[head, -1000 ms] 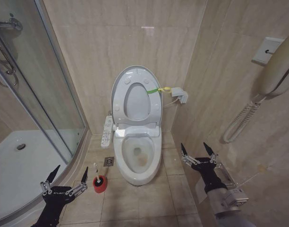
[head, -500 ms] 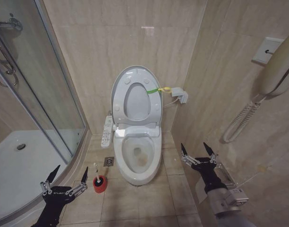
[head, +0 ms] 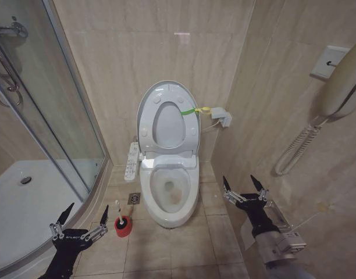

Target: Open the toilet lid, clean the toilet bowl with a toilet brush, close the toilet lid, and flush.

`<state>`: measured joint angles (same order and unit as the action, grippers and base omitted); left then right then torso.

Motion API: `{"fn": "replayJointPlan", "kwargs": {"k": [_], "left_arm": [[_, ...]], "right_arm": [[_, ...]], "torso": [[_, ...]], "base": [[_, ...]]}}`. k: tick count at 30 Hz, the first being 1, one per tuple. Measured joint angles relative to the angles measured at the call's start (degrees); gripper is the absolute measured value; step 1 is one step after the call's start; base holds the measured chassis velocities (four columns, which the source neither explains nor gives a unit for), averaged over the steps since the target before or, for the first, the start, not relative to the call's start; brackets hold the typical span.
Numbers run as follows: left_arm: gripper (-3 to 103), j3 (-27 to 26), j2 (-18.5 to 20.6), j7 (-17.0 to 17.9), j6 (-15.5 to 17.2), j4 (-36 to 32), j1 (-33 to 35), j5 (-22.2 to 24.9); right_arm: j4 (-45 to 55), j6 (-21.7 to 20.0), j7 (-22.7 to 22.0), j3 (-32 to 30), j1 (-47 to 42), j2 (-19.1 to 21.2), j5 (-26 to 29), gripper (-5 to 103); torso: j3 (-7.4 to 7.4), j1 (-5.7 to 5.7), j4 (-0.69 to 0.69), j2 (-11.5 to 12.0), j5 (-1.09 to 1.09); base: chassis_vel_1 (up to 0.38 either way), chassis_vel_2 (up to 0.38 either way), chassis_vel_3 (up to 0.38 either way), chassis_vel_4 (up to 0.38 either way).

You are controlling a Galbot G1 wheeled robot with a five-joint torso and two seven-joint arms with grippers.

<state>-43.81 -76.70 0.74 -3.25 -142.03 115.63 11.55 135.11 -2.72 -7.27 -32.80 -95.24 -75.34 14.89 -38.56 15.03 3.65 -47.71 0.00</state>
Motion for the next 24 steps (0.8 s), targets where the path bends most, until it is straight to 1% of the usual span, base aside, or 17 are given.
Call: {"fn": "replayJointPlan", "kwargs": {"k": [6, 8, 9, 10, 11, 13, 14, 17, 18, 19, 22, 23, 24], "left_arm": [[100, 0.1, 0.0, 0.0, 0.2, 0.4, -0.7, 0.0], [100, 0.6, -0.4, -0.1, 1.7, 2.4, -3.9, 0.3], [100, 0.6, -0.4, -0.1, 1.7, 2.4, -3.9, 0.3], [100, 1.0, -0.6, -0.1, 2.6, 3.7, -5.8, 0.5], [91, 1.4, -0.9, -0.2, 3.6, 5.1, -8.0, 0.7], [91, 1.9, -1.3, -0.4, 5.2, 7.4, -11.5, 1.0], [91, 1.9, -1.3, -0.4, 5.2, 7.4, -11.5, 1.0], [91, 2.8, -2.0, -0.6, 7.7, 10.8, -16.7, 1.6], [100, 3.2, -2.2, -0.6, 8.6, 12.2, -18.9, 1.8], [100, 3.2, -2.2, -0.6, 8.6, 12.2, -18.9, 1.8], [100, 4.1, -2.8, -0.9, 11.1, 15.6, -24.2, 2.3], [100, 4.1, -2.8, -0.9, 11.1, 15.6, -24.2, 2.3], [100, 4.5, -3.1, -0.9, 12.2, 17.1, -26.5, 2.5]], "right_arm": [[0.0, 0.0, 0.0, 0.0, 0.0, 0.0, 0.0, 100], [0.0, 0.0, 0.0, 0.0, 0.0, 0.0, 0.0, 100], [0.0, 0.0, 0.0, 0.0, 0.0, 0.0, 0.0, 100], [0.0, 0.0, 0.0, 0.0, 0.0, 0.0, 0.0, 100], [0.0, 0.0, 0.0, 0.0, 0.0, 0.0, 0.0, 100], [0.0, 0.0, 0.0, 0.0, 0.0, 0.0, 0.0, 100], [0.0, 0.0, 0.0, 0.0, 0.0, 0.0, 0.0, 100], [0.0, 0.0, 0.0, 0.0, 0.0, 0.0, 0.0, 100], [0.0, 0.0, 0.0, 0.0, 0.0, 0.0, 0.0, 100], [0.0, 0.0, 0.0, 0.0, 0.0, 0.0, 0.0, 100], [0.0, 0.0, 0.0, 0.0, 0.0, 0.0, 0.0, 100], [0.0, 0.0, 0.0, 0.0, 0.0, 0.0, 0.0, 100], [0.0, 0.0, 0.0, 0.0, 0.0, 0.0, 0.0, 100]], "torso": [[0.0, 0.0, -0.01, 0.0, 0.01], [0.0, 0.0, 0.0, 0.0, 0.01], [0.0, 0.0, 0.0, 0.0, 0.01], [0.0, 0.0, 0.0, 0.0, 0.0], [0.0, 0.0, 0.0, 0.0, 0.01], [0.0, 0.0, 0.0, 0.0, 0.0], [0.0, 0.0, 0.0, 0.0, 0.0], [0.0, 0.0, 0.0, 0.0, 0.0], [0.0, 0.0, 0.0, 0.0, 0.0], [0.0, 0.0, 0.0, 0.0, 0.0], [-0.01, 0.0, 0.0, 0.0, 0.0], [-0.01, 0.0, 0.0, 0.0, 0.0], [-0.01, 0.0, 0.0, 0.0, 0.0]], "base": [[0.0, 0.0, 0.0, 0.0], [0.0, 0.0, 0.0, 0.0], [0.0, 0.0, 0.0, 0.0], [0.0, 0.0, 0.0, 0.0], [0.0, 0.0, 0.0, 0.0], [0.0, 0.0, 0.0, 0.0], [0.0, 0.0, 0.0, 0.0], [0.0, 0.0, 0.0, 0.0], [0.0, 0.0, 0.0, 0.0], [0.0, 0.0, 0.0, 0.0], [0.0, 0.0, 0.0, 0.0], [0.0, 0.0, 0.0, 0.0], [0.0, 0.0, 0.0, 0.0]]}}
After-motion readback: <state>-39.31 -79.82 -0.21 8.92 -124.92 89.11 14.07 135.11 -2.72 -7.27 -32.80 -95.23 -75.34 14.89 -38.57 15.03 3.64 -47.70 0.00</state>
